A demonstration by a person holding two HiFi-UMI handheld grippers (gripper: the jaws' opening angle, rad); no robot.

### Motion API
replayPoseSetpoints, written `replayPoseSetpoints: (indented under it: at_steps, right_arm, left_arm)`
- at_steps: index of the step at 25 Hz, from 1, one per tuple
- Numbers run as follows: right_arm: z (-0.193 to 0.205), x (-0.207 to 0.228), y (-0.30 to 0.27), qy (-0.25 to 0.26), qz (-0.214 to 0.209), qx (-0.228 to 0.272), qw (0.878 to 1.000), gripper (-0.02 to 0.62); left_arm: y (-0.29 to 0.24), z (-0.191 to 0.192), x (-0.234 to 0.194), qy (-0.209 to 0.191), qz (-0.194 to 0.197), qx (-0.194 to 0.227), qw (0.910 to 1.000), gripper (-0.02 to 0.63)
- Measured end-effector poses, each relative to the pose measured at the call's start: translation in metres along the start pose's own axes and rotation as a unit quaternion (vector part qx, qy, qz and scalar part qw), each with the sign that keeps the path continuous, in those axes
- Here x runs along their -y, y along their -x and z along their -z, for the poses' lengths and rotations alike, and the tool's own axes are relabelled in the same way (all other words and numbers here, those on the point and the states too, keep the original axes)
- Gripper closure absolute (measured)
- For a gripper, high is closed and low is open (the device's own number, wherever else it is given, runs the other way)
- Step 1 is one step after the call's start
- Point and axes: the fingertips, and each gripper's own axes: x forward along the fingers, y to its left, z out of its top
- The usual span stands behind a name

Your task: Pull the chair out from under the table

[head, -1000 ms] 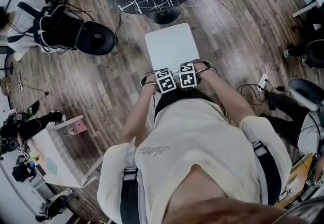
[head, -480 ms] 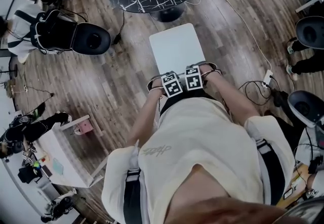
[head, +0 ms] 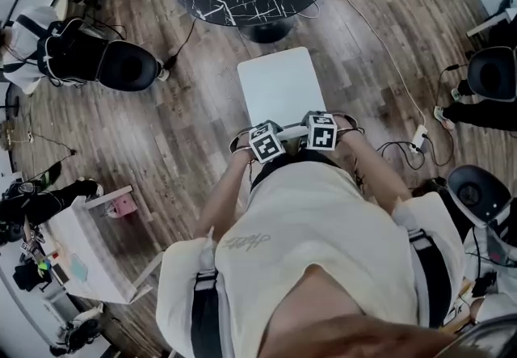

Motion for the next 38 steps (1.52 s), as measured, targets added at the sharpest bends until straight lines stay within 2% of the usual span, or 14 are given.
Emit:
replayPoseSetpoints:
  at_steps: [2,4,5,9,11,12,13,16,19,22,25,26,32,38]
  right_arm:
    - [-0.006,-0.001,0.017,-0.039,-0.003,0.040,0.998,0.439]
    - [-0.013,0.001,0.038,-0.078,-0.001,0.091,0.993,0.442]
    - [-0.018,0.006,0.051,-0.095,0.006,0.117,0.989,0.448]
    - [-0.034,0.042,0.103,-0.143,0.077,0.210,0.964,0.504]
    - [-0.040,0.062,0.131,-0.169,0.120,0.257,0.944,0.529]
    - [-0.042,0.071,0.146,-0.182,0.143,0.278,0.932,0.569]
    - [-0.045,0.079,0.161,-0.194,0.163,0.297,0.921,0.589]
    - [-0.050,0.098,0.199,-0.221,0.205,0.345,0.889,0.589]
    - [-0.051,0.105,0.229,-0.236,0.230,0.383,0.863,0.589]
    - [-0.057,0.110,0.259,-0.230,0.264,0.412,0.841,0.589]
    - [-0.060,0.119,0.290,-0.217,0.325,0.431,0.814,0.591]
    - [-0.061,0.122,0.298,-0.214,0.339,0.432,0.808,0.591]
    - [-0.078,0.133,0.340,-0.195,0.360,0.455,0.791,0.591]
    - [-0.090,0.135,0.378,-0.165,0.382,0.477,0.774,0.591]
  left_arm:
    - [0.017,-0.005,-0.001,0.015,-0.006,0.028,0.9995,0.445]
    - [0.043,-0.020,-0.007,0.050,-0.017,0.083,0.9951,0.443]
    - [0.059,-0.030,-0.013,0.072,-0.025,0.117,0.9902,0.443]
    - [0.119,-0.060,-0.049,0.133,-0.087,0.229,0.9604,0.462]
    - [0.143,-0.068,-0.065,0.146,-0.127,0.262,0.9455,0.519]
    - [0.155,-0.072,-0.071,0.151,-0.147,0.277,0.9374,0.554]
    - [0.166,-0.077,-0.078,0.157,-0.165,0.293,0.9286,0.566]
    - [0.198,-0.092,-0.096,0.174,-0.205,0.339,0.9017,0.583]
    - [0.228,-0.099,-0.110,0.177,-0.261,0.353,0.8807,0.588]
    - [0.262,-0.105,-0.118,0.177,-0.306,0.364,0.8616,0.588]
    - [0.289,-0.108,-0.124,0.172,-0.341,0.363,0.8496,0.588]
    - [0.297,-0.110,-0.124,0.170,-0.348,0.367,0.8455,0.588]
    - [0.349,-0.134,-0.123,0.142,-0.382,0.410,0.8159,0.588]
    - [0.386,-0.155,-0.115,0.113,-0.395,0.440,0.7986,0.588]
